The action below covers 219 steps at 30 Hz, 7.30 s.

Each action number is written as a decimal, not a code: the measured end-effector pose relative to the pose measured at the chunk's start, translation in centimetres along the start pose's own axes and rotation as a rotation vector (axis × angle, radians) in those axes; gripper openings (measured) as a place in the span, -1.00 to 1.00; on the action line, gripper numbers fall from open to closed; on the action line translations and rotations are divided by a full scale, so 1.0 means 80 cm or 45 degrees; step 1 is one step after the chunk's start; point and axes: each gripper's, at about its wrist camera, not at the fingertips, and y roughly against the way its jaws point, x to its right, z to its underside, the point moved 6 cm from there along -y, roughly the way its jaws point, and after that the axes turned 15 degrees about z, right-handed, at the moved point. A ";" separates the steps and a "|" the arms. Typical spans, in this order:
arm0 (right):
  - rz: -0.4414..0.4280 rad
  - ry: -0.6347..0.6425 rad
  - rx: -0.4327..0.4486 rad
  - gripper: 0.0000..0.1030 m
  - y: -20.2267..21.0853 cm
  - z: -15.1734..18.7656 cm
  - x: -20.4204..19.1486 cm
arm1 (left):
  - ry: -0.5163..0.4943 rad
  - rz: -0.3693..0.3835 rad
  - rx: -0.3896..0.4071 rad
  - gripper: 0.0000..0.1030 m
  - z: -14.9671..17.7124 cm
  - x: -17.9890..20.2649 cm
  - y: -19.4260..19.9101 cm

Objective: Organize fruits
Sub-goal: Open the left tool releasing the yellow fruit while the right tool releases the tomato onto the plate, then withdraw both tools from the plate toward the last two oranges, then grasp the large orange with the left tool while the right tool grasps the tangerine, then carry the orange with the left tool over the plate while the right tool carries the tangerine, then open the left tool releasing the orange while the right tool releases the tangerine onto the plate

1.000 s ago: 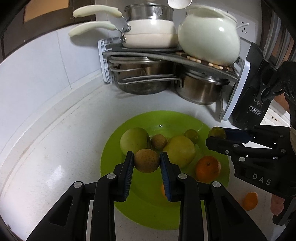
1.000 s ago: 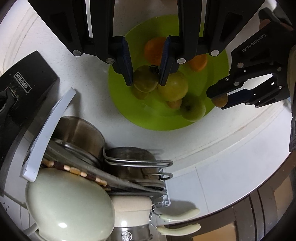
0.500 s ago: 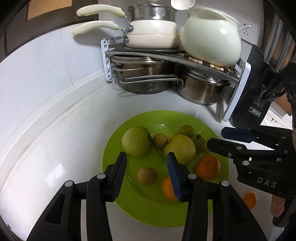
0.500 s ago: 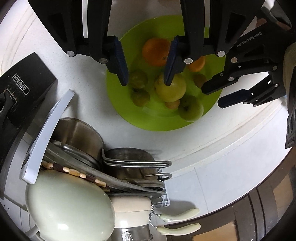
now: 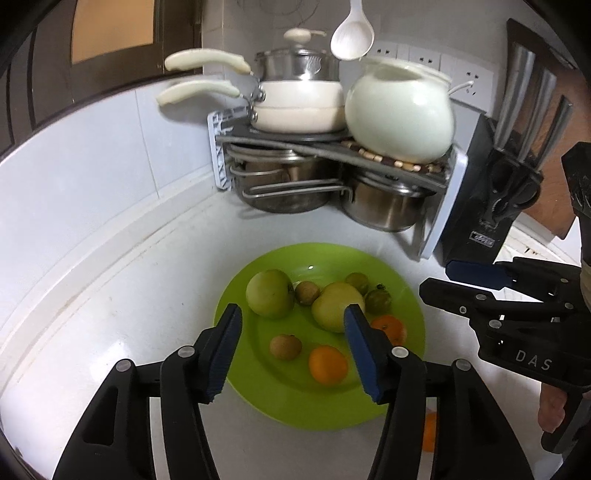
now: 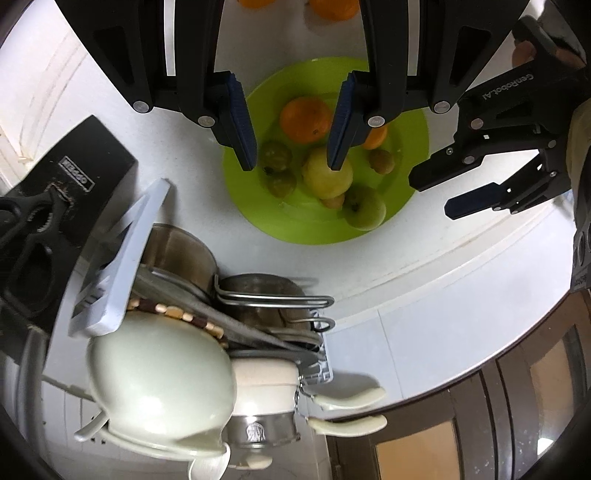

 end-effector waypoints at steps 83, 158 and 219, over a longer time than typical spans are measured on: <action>-0.025 0.123 -0.225 -0.21 0.018 0.163 0.047 | -0.235 0.416 -0.294 -0.21 0.130 0.140 -0.046; -0.038 0.074 0.140 -0.30 0.054 0.013 -0.001 | -0.118 0.086 0.169 -0.21 0.013 0.047 0.059; -0.097 0.071 -0.002 -0.28 -0.078 -0.036 -0.038 | 0.035 -0.036 0.032 -0.19 -0.002 -0.025 -0.019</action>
